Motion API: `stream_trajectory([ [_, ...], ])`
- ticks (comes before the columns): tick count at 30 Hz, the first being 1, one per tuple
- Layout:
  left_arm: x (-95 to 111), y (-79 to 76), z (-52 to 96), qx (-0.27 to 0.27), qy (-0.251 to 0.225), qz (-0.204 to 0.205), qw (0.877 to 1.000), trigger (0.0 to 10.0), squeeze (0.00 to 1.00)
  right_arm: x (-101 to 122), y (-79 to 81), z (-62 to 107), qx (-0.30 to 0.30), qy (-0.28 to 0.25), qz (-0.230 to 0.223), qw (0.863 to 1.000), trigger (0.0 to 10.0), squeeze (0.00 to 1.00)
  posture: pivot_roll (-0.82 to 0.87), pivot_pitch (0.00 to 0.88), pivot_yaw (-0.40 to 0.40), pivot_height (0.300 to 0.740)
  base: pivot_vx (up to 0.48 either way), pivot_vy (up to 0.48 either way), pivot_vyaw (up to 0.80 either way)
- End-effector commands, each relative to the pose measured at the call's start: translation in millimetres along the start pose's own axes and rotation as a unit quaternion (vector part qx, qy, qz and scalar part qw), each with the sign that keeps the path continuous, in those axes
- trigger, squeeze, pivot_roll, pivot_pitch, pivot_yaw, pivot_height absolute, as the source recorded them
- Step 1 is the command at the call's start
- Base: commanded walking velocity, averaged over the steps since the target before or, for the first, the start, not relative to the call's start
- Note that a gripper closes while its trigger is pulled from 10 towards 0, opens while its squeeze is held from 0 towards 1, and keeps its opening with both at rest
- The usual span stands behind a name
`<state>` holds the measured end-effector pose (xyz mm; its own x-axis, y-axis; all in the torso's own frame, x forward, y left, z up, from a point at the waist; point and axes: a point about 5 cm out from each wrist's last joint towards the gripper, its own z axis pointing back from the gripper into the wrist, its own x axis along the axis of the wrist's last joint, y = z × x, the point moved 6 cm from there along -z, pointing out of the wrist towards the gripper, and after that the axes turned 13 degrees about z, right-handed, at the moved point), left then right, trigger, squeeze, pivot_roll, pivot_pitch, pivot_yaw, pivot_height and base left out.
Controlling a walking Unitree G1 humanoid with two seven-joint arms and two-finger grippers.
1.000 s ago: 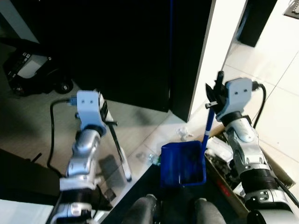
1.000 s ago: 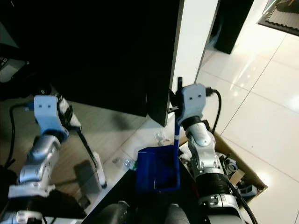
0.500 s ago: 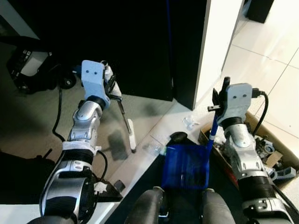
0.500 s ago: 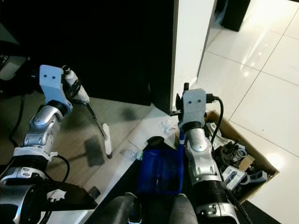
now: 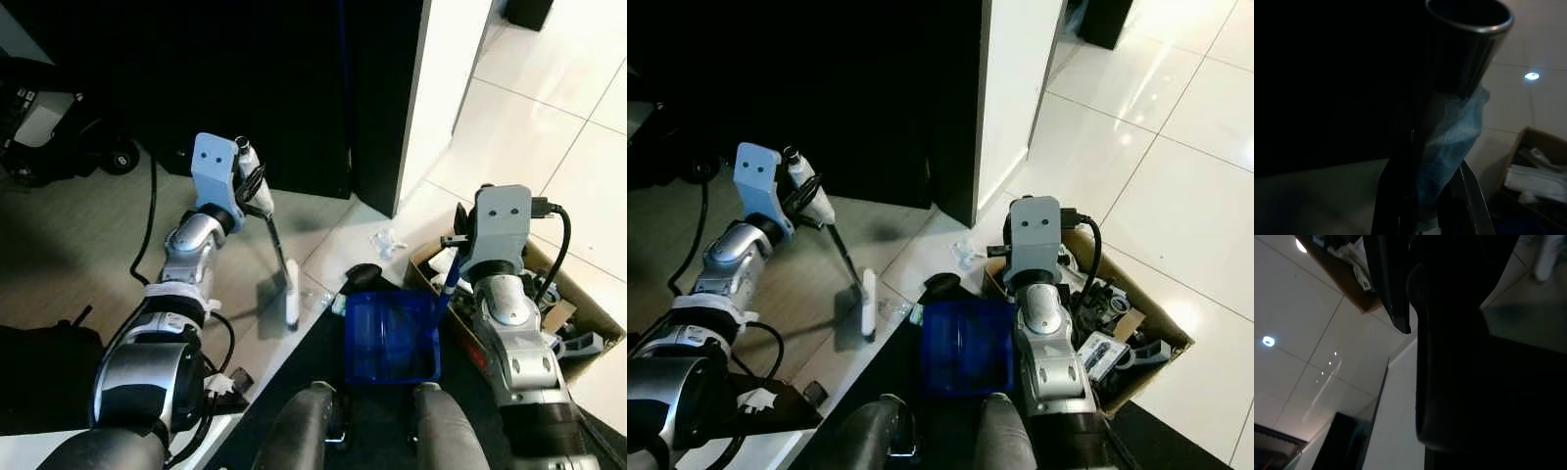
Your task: Sweep floor
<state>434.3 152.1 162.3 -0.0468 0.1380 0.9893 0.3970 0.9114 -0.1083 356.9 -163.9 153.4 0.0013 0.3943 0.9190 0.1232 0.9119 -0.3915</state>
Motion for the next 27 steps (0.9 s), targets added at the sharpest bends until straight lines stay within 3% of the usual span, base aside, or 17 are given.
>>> stream_trajectory([
  [1,0.3,-5.4,-1.6,-0.012,-0.007,0.0,1.0,10.0,0.0,-5.6,-6.6,6.4,-0.012,0.027,0.016,0.999,10.0,0.0,-0.18,0.294,0.114,0.74,0.0,0.0,0.0],
  [7,-0.1,-18.3,-3.8,-0.048,-0.008,-0.025,0.999,10.0,0.0,37.4,-14.7,15.9,0.006,-0.018,0.007,1.0,10.0,0.0,-0.19,0.291,0.11,0.74,0.0,0.0,0.0],
  [10,-9.9,-20.8,-0.3,-0.056,0.005,-0.023,0.998,10.0,0.0,35.3,-19.2,18.5,0.013,-0.013,0.045,0.999,10.0,0.0,-0.19,0.287,0.106,0.74,0.0,0.0,0.0],
  [12,-20.6,-29.7,2.3,-0.078,0.017,-0.006,0.997,10.0,0.0,29.9,-20.3,19.7,0.022,-0.005,0.064,0.998,10.0,0.0,-0.19,0.284,0.102,0.74,0.0,0.0,0.0],
  [13,-30.2,-42.4,5.1,-0.113,0.031,0.006,0.993,10.0,0.0,30.2,-20.9,19.1,0.033,-0.006,0.074,0.997,10.0,0.0,-0.19,0.279,0.1,0.74,0.0,0.0,0.0],
  [17,-41.8,-58.3,12.0,-0.168,0.052,0.005,0.984,10.0,0.0,36.6,-28.8,15.7,0.029,-0.015,0.081,0.996,10.0,0.0,-0.19,0.279,0.1,0.74,0.0,0.0,0.0],
  [18,-54.4,-70.9,26.3,-0.234,0.081,-0.032,0.968,10.0,0.0,44.0,-38.8,10.7,0.022,-0.022,0.088,0.996,10.0,0.0,-0.19,0.271,0.104,0.74,0.0,0.0,0.0],
  [20,-59.2,-74.2,33.2,-0.26,0.092,-0.049,0.96,10.0,0.0,46.0,-42.3,9.0,0.02,-0.022,0.09,0.996,10.0,0.0,-0.19,0.271,0.104,0.74,0.0,0.0,0.0],
  [24,-59.6,-58.7,59.5,-0.295,0.114,-0.077,0.946,10.0,0.0,43.9,-44.6,0.7,0.018,-0.026,0.107,0.994,10.0,0.0,-0.14,0.256,0.104,0.74,0.0,0.0,0.0],
  [26,-59.1,-54.7,69.5,-0.307,0.121,-0.079,0.941,10.0,0.0,42.4,-40.7,-2.0,0.026,-0.028,0.12,0.992,10.0,0.0,-0.14,0.254,0.103,0.74,0.0,0.0,0.0],
  [27,-60.4,-54.9,81.5,-0.325,0.131,-0.088,0.932,10.0,0.0,41.4,-33.5,-4.4,0.04,-0.029,0.125,0.991,10.0,0.0,-0.11,0.25,0.096,0.74,0.0,0.0,0.0],
])
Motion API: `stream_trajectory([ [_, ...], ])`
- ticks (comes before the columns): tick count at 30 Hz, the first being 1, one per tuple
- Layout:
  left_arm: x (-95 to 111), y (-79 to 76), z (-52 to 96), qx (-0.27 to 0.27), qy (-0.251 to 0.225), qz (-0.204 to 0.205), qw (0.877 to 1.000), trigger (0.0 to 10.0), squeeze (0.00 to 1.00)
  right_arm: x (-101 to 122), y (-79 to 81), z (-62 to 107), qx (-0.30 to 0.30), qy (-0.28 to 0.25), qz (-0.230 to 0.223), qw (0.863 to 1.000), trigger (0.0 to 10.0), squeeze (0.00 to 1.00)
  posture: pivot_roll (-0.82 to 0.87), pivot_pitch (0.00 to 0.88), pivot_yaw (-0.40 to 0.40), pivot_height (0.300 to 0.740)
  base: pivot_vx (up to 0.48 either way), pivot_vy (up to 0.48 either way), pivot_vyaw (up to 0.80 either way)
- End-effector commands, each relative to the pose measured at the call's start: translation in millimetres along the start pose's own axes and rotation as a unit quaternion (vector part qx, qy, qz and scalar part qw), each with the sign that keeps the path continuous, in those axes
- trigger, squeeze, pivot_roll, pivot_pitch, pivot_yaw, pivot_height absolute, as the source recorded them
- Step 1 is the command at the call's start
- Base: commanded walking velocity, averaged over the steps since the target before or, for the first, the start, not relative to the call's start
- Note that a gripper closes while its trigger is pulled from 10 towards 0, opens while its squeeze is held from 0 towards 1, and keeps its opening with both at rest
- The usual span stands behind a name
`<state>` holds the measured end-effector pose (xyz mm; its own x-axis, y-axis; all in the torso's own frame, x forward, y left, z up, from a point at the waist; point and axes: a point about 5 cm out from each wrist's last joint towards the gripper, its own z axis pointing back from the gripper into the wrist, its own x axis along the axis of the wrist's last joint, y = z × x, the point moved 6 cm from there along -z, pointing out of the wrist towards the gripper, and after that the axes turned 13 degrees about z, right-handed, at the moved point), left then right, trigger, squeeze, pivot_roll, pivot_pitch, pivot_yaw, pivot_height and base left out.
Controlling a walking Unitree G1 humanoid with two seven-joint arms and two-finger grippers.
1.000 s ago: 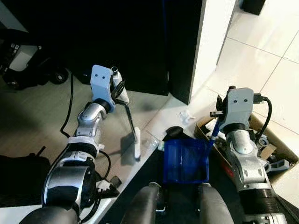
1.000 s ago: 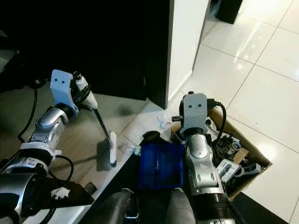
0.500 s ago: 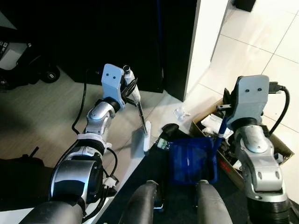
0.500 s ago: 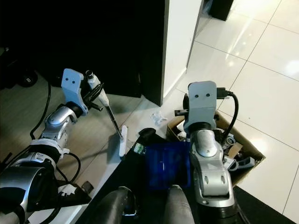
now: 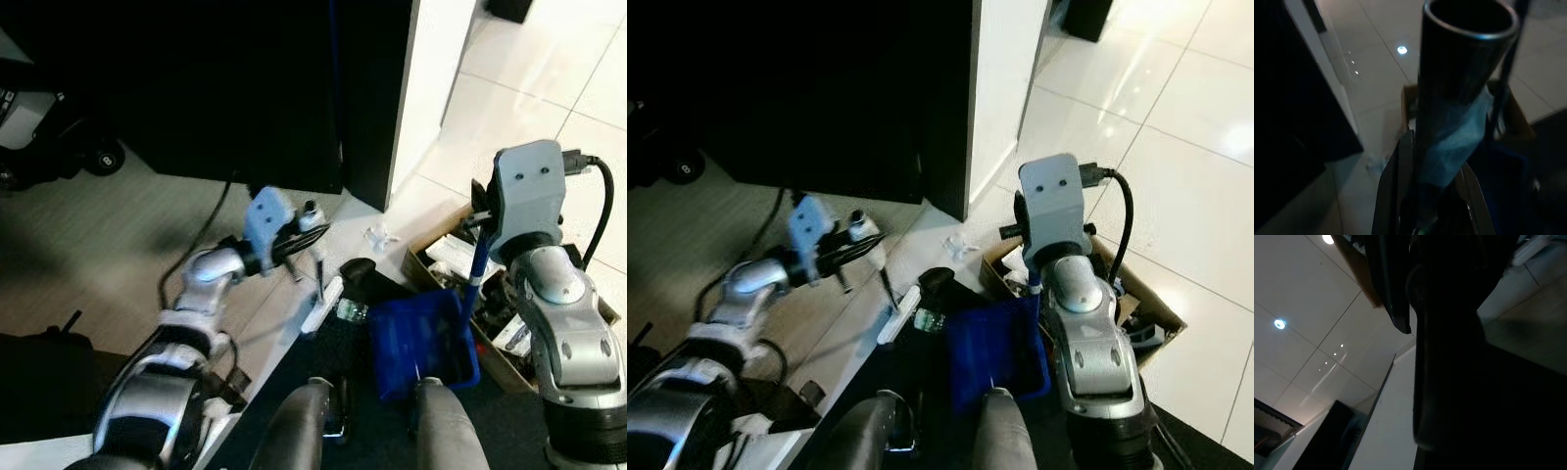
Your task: Sweep floor
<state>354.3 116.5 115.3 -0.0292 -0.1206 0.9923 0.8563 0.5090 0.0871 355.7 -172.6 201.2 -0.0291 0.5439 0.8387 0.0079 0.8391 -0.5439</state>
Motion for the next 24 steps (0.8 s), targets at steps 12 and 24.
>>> stream_trajectory([
  [12,-9.1,-21.3,42.3,-0.009,0.031,0.024,0.999,10.0,0.0,1.5,34.5,-18.1,0.052,-0.033,0.055,0.997,10.0,0.0,-0.06,0.227,0.075,0.74,0.0,0.0,0.0],
  [24,-12.1,41.2,39.8,0.29,-0.016,0.112,0.95,10.0,0.0,-6.1,101.3,-11.3,0.122,-0.109,0.057,0.985,10.0,0.0,-0.04,0.204,0.088,0.74,0.0,0.0,0.0],
])
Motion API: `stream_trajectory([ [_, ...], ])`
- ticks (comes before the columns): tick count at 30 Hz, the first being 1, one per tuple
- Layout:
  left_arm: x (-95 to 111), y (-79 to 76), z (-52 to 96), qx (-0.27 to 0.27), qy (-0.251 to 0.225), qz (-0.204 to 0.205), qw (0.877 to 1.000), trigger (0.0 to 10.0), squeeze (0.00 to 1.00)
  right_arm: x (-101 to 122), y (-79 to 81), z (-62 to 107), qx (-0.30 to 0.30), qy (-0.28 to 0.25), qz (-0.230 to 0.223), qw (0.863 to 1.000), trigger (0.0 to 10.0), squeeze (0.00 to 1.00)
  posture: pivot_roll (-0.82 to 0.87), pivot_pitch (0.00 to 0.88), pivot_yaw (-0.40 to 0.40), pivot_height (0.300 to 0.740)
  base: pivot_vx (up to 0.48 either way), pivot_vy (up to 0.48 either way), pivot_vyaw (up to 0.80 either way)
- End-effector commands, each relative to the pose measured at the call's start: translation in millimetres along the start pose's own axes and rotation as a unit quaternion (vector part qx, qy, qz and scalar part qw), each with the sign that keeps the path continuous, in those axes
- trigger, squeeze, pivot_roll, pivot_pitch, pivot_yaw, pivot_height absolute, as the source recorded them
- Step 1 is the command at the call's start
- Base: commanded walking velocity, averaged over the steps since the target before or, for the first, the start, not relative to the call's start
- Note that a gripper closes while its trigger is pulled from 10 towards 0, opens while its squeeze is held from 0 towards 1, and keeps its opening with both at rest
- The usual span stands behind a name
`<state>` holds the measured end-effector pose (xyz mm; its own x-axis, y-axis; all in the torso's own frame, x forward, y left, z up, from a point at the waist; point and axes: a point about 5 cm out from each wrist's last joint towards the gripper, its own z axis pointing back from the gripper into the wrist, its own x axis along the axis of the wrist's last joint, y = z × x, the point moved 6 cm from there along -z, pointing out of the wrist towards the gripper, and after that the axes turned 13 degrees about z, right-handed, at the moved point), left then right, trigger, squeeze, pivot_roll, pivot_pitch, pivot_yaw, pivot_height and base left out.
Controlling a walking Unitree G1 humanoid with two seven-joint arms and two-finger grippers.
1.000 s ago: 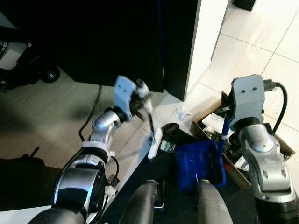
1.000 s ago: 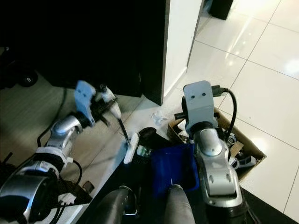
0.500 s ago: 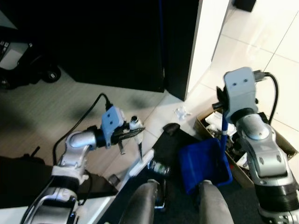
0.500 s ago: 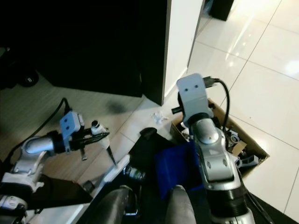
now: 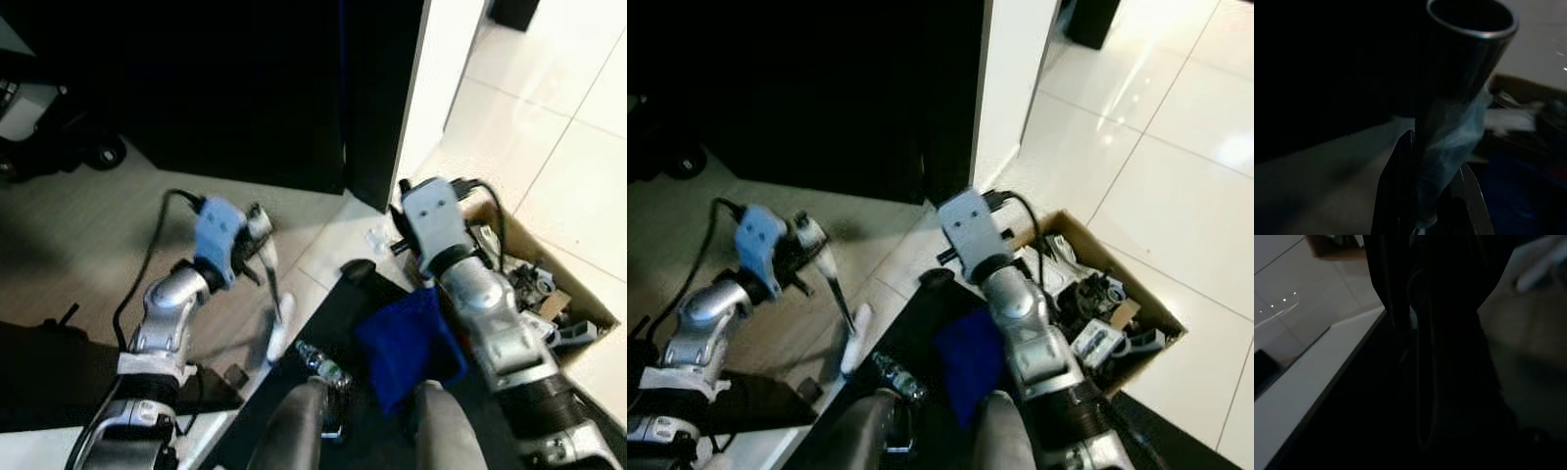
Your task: Sweep floor
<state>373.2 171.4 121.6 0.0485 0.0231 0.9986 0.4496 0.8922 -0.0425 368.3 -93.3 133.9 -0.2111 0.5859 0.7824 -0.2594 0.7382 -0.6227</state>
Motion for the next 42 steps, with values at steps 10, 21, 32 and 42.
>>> stream_trajectory([
  [10,-24.6,-7.5,-0.8,0.105,0.024,0.122,0.987,10.0,0.0,-8.0,-8.8,-6.8,-0.095,-0.012,0.092,0.991,10.0,0.0,-0.02,0.19,0.101,0.74,0.0,0.0,0.0],
  [21,1.7,-56.9,-45.3,0.106,-0.032,0.288,0.951,10.0,0.0,-2.0,1.6,-11.3,-0.125,-0.052,-0.013,0.991,10.0,0.0,-0.01,0.182,0.093,0.74,0.0,0.0,0.0],
  [32,18.7,-75.6,-57.3,0.076,-0.046,0.358,0.929,10.0,0.0,-5.2,-2.2,-8.1,-0.142,-0.064,-0.059,0.986,10.0,0.0,-0.01,0.184,0.105,0.74,0.0,0.0,0.0],
  [42,33.0,-53.1,-46.5,0.094,-0.061,0.343,0.933,10.0,0.0,11.2,-62.1,-0.3,-0.236,-0.113,-0.129,0.957,10.0,0.0,-0.01,0.18,0.105,0.74,0.0,0.0,0.0],
])
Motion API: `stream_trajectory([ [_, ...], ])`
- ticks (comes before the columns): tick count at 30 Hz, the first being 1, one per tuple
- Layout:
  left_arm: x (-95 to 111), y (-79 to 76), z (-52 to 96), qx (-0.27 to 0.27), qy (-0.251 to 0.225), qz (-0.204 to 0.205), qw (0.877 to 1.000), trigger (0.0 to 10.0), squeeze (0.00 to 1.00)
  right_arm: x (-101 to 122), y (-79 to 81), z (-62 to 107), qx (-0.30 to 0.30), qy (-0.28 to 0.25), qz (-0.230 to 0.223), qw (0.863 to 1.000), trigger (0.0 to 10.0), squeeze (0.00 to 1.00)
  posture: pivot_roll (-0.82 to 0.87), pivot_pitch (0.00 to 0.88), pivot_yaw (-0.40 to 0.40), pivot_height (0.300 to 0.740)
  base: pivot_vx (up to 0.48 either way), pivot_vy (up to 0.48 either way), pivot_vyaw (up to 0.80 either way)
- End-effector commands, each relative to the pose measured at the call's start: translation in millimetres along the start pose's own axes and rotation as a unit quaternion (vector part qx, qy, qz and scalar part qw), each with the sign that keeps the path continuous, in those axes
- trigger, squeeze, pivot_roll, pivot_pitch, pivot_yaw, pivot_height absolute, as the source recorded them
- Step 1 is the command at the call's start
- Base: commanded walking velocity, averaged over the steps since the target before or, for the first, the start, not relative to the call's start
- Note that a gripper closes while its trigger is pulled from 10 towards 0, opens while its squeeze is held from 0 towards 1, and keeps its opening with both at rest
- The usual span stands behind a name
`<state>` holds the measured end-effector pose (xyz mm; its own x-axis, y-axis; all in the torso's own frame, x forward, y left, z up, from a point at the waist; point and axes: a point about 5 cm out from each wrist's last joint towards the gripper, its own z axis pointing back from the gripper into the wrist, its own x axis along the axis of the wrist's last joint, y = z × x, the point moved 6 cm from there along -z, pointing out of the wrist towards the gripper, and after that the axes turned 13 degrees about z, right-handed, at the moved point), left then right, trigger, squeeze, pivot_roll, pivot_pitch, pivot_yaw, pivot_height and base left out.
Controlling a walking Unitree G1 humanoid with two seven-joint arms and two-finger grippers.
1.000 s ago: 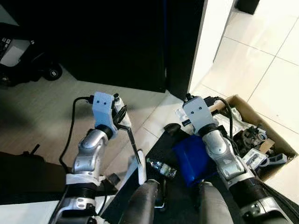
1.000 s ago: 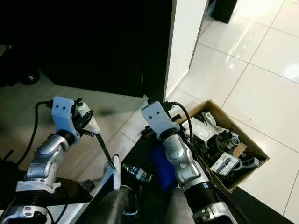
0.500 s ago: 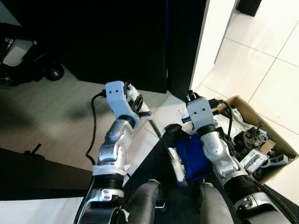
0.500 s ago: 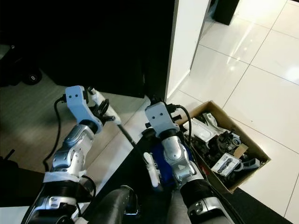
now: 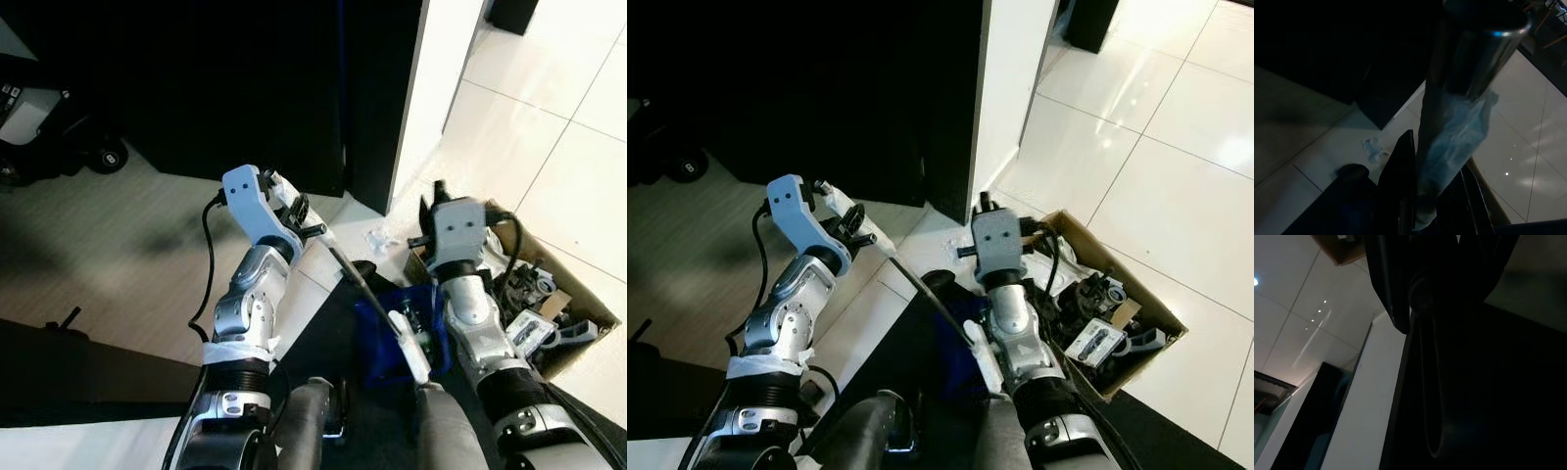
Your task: Sweep floor
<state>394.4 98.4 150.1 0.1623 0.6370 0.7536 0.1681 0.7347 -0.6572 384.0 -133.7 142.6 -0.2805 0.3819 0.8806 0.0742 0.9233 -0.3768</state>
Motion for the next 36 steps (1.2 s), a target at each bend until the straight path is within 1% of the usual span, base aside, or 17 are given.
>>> stream_trajectory([
  [1,18.1,-0.3,4.8,-0.019,-0.009,-0.003,1.0,10.0,0.0,42.2,-22.7,-12.3,-0.044,-0.078,-0.032,0.995,10.0,0.0,-0.01,0.178,0.109,0.74,0.0,0.0,0.0],
  [6,69.0,-4.8,14.7,-0.05,-0.024,-0.09,0.994,10.0,0.0,65.5,-51.2,-20.4,-0.077,-0.119,-0.024,0.99,10.0,0.0,-0.01,0.174,0.114,0.74,0.0,0.0,0.0],
  [7,90.0,-9.6,21.0,-0.066,-0.034,-0.118,0.99,10.0,0.0,69.9,-54.7,-22.6,-0.078,-0.126,-0.014,0.989,10.0,0.0,-0.01,0.17,0.117,0.74,0.0,0.0,0.0],
  [8,90.0,-9.6,21.0,-0.066,-0.034,-0.118,0.99,10.0,0.0,69.9,-54.7,-22.6,-0.078,-0.126,-0.014,0.989,10.0,0.0,-0.01,0.17,0.117,0.74,0.0,0.0,0.0],
  [9,110.4,-14.7,32.0,-0.085,-0.043,-0.18,0.979,10.0,0.0,71.0,-54.9,-24.4,-0.077,-0.128,-0.013,0.989,10.0,0.0,-0.01,0.169,0.118,0.74,0.0,0.0,0.0],
  [10,118.9,-18.6,39.3,-0.097,-0.043,-0.199,0.974,10.0,0.0,70.1,-54.3,-25.1,-0.076,-0.127,-0.013,0.989,10.0,0.0,0.0,0.165,0.116,0.74,0.0,0.0,0.0],
  [12,123.6,-21.7,44.2,-0.105,-0.043,-0.21,0.971,10.0,0.0,69.3,-54.1,-25.4,-0.075,-0.126,-0.013,0.989,10.0,0.0,0.0,0.164,0.116,0.74,0.0,0.0,0.0],
  [13,136.6,-28.3,55.5,-0.123,-0.045,-0.225,0.965,10.0,0.0,65.7,-52.4,-26.0,-0.072,-0.121,-0.013,0.99,10.0,0.0,0.01,0.162,0.111,0.74,0.0,0.0,0.0],
  [17,151.3,-34.7,65.3,-0.134,-0.053,-0.242,0.96,10.0,0.0,63.5,-51.5,-26.6,-0.069,-0.116,-0.017,0.991,10.0,0.0,0.03,0.16,0.106,0.74,0.0,0.0,0.0],
  [19,185.3,-37.4,73.7,-0.124,-0.093,-0.219,0.963,10.0,0.0,67.4,-52.4,-30.1,-0.07,-0.119,-0.023,0.99,10.0,0.0,0.04,0.153,0.098,0.74,0.0,0.0,0.0],
  [21,201.1,-37.3,77.1,-0.118,-0.114,-0.206,0.965,10.0,0.0,70.2,-53.4,-32.0,-0.071,-0.121,-0.025,0.99,10.0,0.0,0.04,0.152,0.097,0.74,0.0,0.0,0.0],
  [22,220.2,-34.0,80.7,-0.102,-0.139,-0.192,0.966,10.0,0.0,75.2,-55.6,-34.5,-0.074,-0.128,-0.028,0.989,10.0,0.0,0.05,0.146,0.095,0.74,0.0,0.0,0.0],
  [25,238.0,-18.7,82.1,-0.05,-0.159,-0.196,0.966,10.0,0.0,87.6,-63.1,-39.5,-0.085,-0.144,-0.038,0.985,10.0,0.0,0.05,0.131,0.097,0.74,0.0,0.0,0.0],
  [28,224.4,-10.2,78.6,-0.043,-0.141,-0.192,0.97,10.0,0.0,102.3,-74.3,-43.7,-0.101,-0.164,-0.047,0.98,10.0,0.0,0.04,0.125,0.104,0.74,0.0,0.0,0.0],
  [29,200.5,-13.7,76.6,-0.073,-0.118,-0.179,0.974,10.0,0.0,115.4,-87.2,-45.7,-0.117,-0.181,-0.053,0.975,10.0,0.0,0.02,0.119,0.11,0.74,0.0,0.0,0.0],
  [32,180.6,-16.1,75.0,-0.091,-0.099,-0.172,0.976,10.0,0.0,126.9,-101.4,-45.6,-0.132,-0.196,-0.056,0.97,10.0,0.0,0.01,0.116,0.114,0.74,0.0,0.0,0.0],
  [36,168.5,-9.0,68.2,-0.079,-0.088,-0.158,0.98,10.0,0.0,142.0,-121.7,-42.7,-0.154,-0.217,-0.058,0.962,10.0,0.0,-0.02,0.1,0.127,0.74,0.0,0.0,0.0],
])
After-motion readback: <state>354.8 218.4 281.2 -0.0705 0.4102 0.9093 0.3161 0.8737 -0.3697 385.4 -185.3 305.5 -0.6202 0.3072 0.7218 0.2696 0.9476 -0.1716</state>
